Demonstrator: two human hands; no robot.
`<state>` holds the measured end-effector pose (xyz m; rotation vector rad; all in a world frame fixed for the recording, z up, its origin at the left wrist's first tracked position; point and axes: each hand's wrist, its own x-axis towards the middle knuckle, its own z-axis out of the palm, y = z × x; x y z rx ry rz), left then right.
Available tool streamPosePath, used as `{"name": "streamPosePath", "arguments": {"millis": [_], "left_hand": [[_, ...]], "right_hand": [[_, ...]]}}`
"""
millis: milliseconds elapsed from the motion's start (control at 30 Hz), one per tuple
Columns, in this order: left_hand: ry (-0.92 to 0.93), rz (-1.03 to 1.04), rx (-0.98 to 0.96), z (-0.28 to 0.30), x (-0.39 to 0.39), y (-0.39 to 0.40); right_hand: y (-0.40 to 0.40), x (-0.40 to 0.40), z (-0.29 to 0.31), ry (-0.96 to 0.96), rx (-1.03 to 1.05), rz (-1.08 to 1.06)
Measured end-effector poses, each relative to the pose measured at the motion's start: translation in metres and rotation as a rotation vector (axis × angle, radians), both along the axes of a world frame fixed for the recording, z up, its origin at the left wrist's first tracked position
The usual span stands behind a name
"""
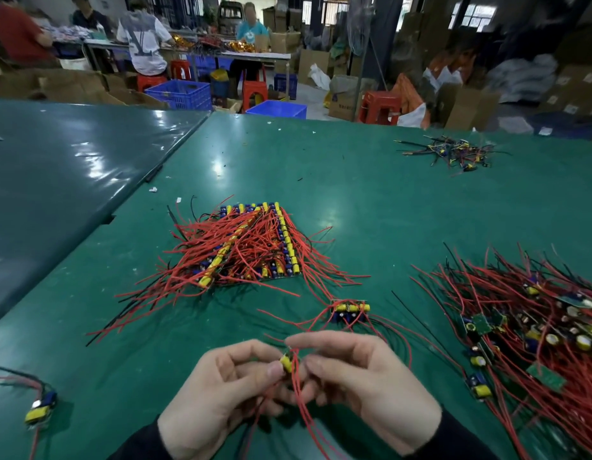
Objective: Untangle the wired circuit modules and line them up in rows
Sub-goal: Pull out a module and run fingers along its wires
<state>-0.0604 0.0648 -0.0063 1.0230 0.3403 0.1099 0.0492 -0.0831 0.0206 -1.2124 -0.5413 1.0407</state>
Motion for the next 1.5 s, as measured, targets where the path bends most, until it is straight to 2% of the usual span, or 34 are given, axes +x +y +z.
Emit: {"name": "streamPosePath", "arguments": {"millis": [100, 200, 267, 367, 400, 533, 700, 833, 1000, 1100, 1200, 1333, 1400, 1500], "left_hand": [[0.018, 0.016, -0.001, -0.002, -0.001, -0.002], [0.004, 0.088, 0.11, -0.001, -0.001, -0.007], [-0.017, 0.136, 0.271, 0.002, 0.0, -0.011], [-0.087, 0.146, 0.661, 0.005, 0.0, -0.017], [-0.102, 0.152, 0.738, 0.005, -0.001, -0.019], [-0.039, 0.166, 0.651, 0.005, -0.002, -0.017], [-0.018, 0.162, 0.776, 0.004, -0.004, -0.01], [-0.089, 0.034, 0.69, 0.011, -0.007, -0.005], [-0.172, -0.124, 0.77, 0.017, -0.012, 0.002], [-0.181, -0.203, 0.636, 0.022, -0.012, 0.004], [-0.15, -0.181, 0.477, 0.019, -0.011, 0.005], [-0.156, -0.161, 0.226, 0.015, -0.009, 0.002], [-0.132, -0.147, 0.111, 0.013, -0.008, 0.002], [-0.116, -0.174, 0.047, 0.012, -0.008, 0.003]], "right_hand": [[0.002, 0.001, -0.002, -0.189, -0.023, -0.033], [0.005, -0.001, -0.008, -0.274, 0.001, -0.126], [0.007, -0.004, -0.007, -0.298, 0.024, -0.194], [0.008, -0.007, -0.007, -0.327, 0.037, -0.204], [0.009, -0.009, -0.008, -0.311, 0.018, -0.205], [0.01, -0.015, -0.015, -0.165, -0.023, -0.189], [0.009, -0.017, -0.013, -0.089, -0.042, -0.104], [0.009, -0.02, -0.016, -0.038, -0.084, -0.091], [0.005, -0.022, -0.008, -0.09, -0.14, 0.067], [0.001, -0.019, 0.0, -0.087, -0.153, 0.223], [-0.002, -0.017, 0.004, -0.086, -0.149, 0.286], [0.002, -0.018, 0.005, -0.114, -0.095, 0.276], [0.003, -0.02, 0.004, -0.043, -0.061, 0.255], [0.002, -0.019, -0.001, -0.046, -0.019, 0.247]]}}
